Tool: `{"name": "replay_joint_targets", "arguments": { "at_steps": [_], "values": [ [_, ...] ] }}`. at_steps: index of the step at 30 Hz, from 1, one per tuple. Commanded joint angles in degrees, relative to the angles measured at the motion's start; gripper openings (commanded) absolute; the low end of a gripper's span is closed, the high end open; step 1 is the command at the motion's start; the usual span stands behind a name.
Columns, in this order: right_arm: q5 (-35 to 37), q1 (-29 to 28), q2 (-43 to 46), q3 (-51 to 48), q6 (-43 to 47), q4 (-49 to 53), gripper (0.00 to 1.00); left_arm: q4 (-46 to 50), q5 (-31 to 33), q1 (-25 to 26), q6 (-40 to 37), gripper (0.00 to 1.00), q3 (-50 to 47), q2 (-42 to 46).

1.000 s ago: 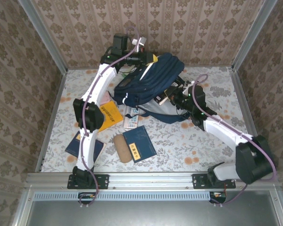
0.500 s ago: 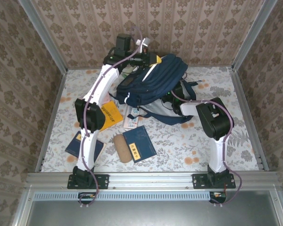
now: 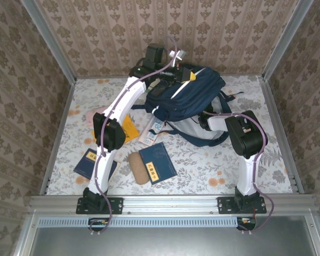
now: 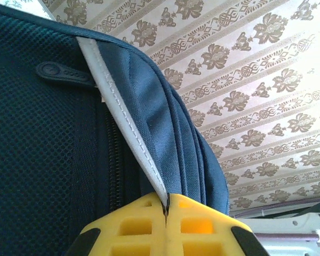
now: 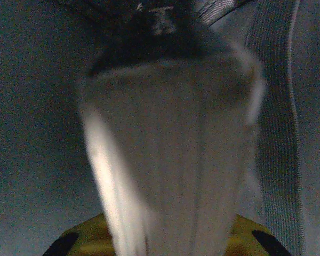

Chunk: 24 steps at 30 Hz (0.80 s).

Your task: Pack the student bag

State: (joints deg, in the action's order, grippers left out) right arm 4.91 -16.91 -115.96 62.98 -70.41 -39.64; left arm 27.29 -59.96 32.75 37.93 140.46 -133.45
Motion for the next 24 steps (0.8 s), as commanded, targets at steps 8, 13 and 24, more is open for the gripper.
{"name": "replay_joint_targets", "arguments": {
  "at_steps": [8,13,24],
  "values": [
    [-3.08,5.46,1.92,-0.31,5.33,-1.41,0.51,-5.29,-0.1,-1.17,0.52,0.0,7.1,-6.2],
    [-4.22,6.87,7.54,-6.39,5.55,-0.94,0.75,-10.21,0.81,-1.11,3.89,0.0,7.89,-8.99],
    [1.41,8.47,34.73,-21.11,12.71,20.46,0.88,-12.88,1.82,-0.85,5.58,0.0,8.29,-10.87]
  ]
}}
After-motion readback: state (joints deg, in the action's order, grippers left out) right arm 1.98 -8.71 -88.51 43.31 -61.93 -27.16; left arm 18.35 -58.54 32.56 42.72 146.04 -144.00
